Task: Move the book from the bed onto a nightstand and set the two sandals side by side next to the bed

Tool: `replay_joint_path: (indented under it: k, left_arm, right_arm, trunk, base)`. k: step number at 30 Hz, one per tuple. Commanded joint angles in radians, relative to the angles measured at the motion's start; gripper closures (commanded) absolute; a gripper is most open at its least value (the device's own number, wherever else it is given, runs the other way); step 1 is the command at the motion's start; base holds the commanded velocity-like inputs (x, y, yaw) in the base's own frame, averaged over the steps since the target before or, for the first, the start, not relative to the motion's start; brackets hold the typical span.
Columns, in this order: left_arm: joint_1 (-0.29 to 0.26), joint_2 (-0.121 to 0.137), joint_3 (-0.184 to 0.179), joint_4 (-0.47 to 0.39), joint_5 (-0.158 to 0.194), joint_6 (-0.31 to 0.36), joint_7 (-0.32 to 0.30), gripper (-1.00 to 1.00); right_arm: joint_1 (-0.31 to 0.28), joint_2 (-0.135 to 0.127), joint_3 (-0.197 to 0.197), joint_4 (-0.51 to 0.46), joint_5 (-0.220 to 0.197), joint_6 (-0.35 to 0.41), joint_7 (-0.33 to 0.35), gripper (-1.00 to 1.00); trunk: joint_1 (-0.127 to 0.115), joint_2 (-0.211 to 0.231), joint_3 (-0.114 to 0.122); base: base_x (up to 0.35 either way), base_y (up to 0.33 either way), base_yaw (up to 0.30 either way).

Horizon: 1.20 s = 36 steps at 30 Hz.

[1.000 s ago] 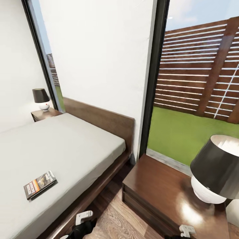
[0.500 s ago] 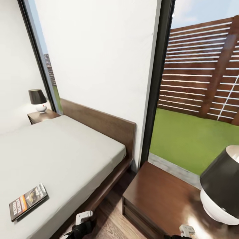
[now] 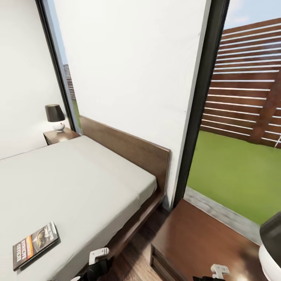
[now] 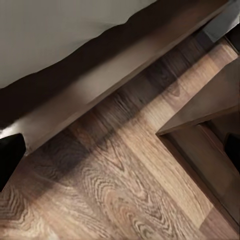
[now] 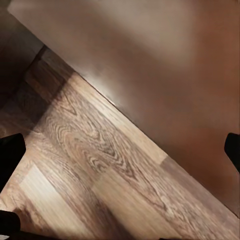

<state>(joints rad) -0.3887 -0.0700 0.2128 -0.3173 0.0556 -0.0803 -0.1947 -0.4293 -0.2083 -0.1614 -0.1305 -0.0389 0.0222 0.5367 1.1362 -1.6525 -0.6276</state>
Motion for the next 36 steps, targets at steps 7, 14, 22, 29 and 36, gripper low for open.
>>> replay_joint_path:
  k: [7, 14, 22, 29, 36]
  left_arm:
    - [-0.001, -0.001, 0.005, 0.001, 0.006, -0.001, -0.006, -1.00]
    - [-0.001, -0.001, 0.005, 0.001, 0.006, -0.001, -0.006, -1.00]
    - [-0.001, -0.001, 0.005, 0.001, 0.006, -0.001, -0.006, -1.00]
    - [-0.001, -0.001, 0.005, 0.001, 0.005, -0.001, -0.006, -1.00]
    - [-0.001, -0.006, 0.004, 0.001, 0.006, 0.000, -0.008, -1.00]
  right_arm:
    - [0.000, 0.000, -0.004, 0.000, -0.004, 0.002, 0.005, -1.00]
    - [0.000, 0.000, -0.003, 0.000, -0.004, 0.002, 0.005, -1.00]
    - [0.000, 0.000, -0.004, 0.000, -0.004, 0.002, 0.005, -1.00]
    - [0.000, 0.000, -0.004, 0.000, -0.004, 0.002, 0.005, -1.00]
    - [0.000, 0.000, -0.004, 0.000, -0.004, 0.002, 0.005, -1.00]
  trunk:
    - [0.000, 0.000, -0.001]
    - [0.000, 0.000, -0.001]
    - [0.000, 0.000, -0.001]
    - [0.000, 0.000, -0.001]
    - [0.000, 0.000, -0.001]
  base:
    - [0.005, 0.000, 0.285]
    - [0.000, 0.000, 0.287]
    - [0.000, 0.000, 0.287]
    - [0.043, -0.033, 0.287]
    - [0.107, -0.095, 0.108]
